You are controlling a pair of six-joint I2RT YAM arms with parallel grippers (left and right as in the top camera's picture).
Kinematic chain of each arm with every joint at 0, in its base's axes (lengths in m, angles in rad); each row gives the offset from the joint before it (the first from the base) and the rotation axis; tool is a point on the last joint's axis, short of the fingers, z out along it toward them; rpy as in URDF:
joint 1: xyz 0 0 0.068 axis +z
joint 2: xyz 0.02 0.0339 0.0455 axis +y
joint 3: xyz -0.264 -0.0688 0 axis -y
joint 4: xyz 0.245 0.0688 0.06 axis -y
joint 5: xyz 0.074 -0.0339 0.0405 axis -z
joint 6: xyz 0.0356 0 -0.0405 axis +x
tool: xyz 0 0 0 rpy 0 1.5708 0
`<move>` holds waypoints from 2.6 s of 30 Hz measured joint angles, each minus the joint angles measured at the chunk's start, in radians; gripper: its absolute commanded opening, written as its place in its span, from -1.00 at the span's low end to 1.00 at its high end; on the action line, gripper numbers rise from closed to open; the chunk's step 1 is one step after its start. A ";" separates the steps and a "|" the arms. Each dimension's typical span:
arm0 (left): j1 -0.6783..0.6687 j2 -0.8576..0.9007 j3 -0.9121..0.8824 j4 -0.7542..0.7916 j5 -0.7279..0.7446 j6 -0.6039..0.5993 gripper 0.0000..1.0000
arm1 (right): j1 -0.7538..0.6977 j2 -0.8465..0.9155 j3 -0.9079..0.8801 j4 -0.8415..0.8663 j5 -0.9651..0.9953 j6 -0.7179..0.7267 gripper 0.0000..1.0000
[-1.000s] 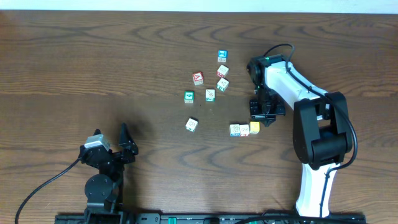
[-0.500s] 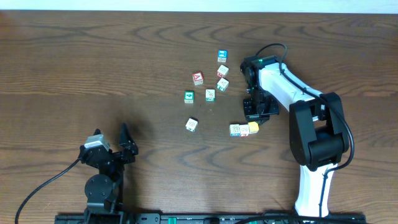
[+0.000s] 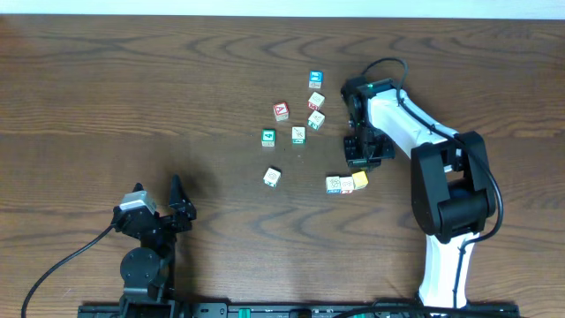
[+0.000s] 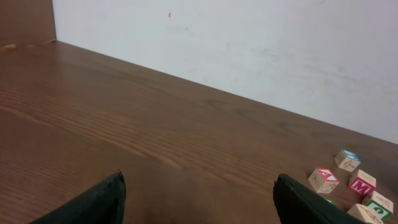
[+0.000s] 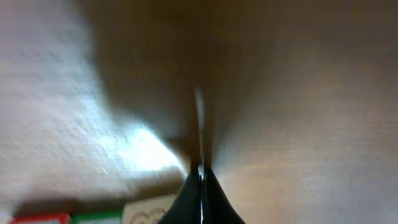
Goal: Lift 5 blocks
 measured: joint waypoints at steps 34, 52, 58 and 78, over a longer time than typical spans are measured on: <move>0.000 0.000 0.000 0.000 0.000 0.000 0.53 | 0.029 -0.006 0.002 0.006 -0.076 -0.097 -0.97; 0.000 0.000 0.000 0.000 0.000 0.000 0.53 | 0.032 -0.006 0.001 -0.036 -0.060 0.015 -0.97; 0.000 0.000 0.000 -0.001 0.000 0.000 0.53 | 0.032 -0.006 0.001 -0.053 -0.056 0.043 -0.97; 0.000 0.000 0.000 0.000 0.000 0.000 0.53 | 0.032 -0.006 0.000 -0.053 -0.053 0.072 -0.98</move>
